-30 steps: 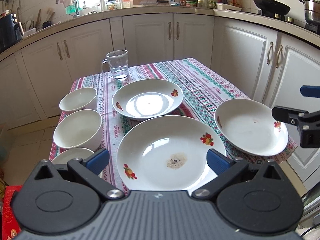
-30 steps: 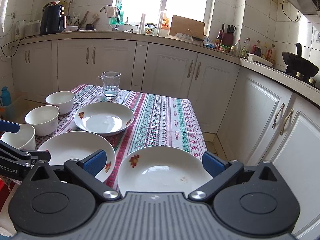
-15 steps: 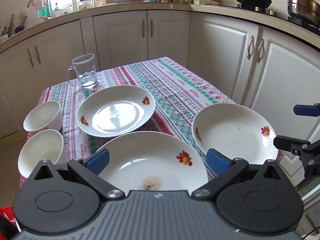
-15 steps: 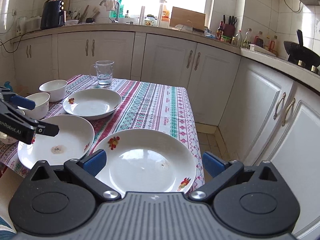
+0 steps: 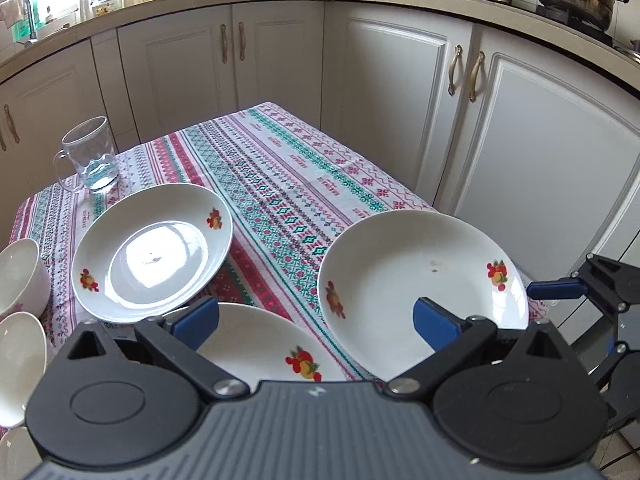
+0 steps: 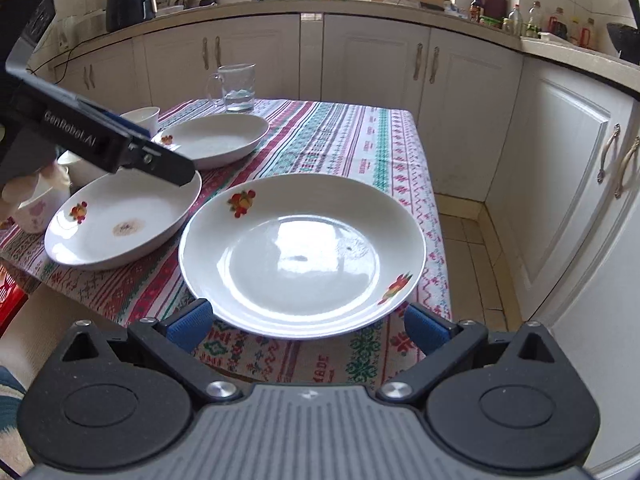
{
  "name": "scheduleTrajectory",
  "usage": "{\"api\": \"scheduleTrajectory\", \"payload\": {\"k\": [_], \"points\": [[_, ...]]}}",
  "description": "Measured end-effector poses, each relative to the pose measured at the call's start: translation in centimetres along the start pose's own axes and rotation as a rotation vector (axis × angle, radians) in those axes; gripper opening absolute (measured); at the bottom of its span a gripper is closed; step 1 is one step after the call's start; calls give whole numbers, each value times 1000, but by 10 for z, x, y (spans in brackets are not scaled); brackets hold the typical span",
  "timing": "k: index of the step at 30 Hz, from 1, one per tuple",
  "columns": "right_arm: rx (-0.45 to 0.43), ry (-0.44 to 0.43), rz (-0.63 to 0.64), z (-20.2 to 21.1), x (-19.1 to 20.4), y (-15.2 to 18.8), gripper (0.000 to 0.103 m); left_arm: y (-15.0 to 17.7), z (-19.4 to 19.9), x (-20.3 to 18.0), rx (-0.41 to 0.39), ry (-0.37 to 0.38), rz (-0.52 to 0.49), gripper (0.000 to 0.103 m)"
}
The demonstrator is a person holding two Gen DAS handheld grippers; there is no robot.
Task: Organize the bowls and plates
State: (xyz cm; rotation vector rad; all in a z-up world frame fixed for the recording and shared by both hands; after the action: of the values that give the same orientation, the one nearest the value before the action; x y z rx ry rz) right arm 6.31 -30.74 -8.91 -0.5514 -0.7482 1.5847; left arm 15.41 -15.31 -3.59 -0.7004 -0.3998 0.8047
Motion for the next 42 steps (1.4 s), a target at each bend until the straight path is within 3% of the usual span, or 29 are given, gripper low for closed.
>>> {"api": "scheduleTrajectory", "payload": {"k": [6, 16, 27, 32, 36, 42], "points": [[39, 3, 15, -17, -4, 7, 103, -9, -20, -11, 52, 39, -45, 102], [29, -35, 67, -35, -7, 4, 103, -14, -57, -36, 135, 140, -162, 102], [13, -70, 89, -38, -10, 3, 103, -18, -89, -35, 216, 205, -160, 100], [-10, -76, 96, -35, -12, 6, 103, -21, -96, -36, 239, 243, -166, 89], [-17, -77, 120, -32, -14, 6, 103, -23, -102, -36, 260, 254, -177, 89], [-30, -80, 140, -32, -14, 6, 103, -26, -108, -36, 284, 263, -196, 80]]}}
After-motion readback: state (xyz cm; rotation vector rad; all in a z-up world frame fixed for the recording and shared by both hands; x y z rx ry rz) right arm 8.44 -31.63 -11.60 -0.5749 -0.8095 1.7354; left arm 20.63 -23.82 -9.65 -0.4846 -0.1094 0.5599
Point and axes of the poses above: each gripper's, at about its wrist camera, not at the fingertips, and z roughly against the way its jaws point, x to its left, y to its underside, the point moved 7 cm from there along -z, roughly the way its jaws point, and after that the axes turned 6 degrees about -z, right-handed, at the moved point
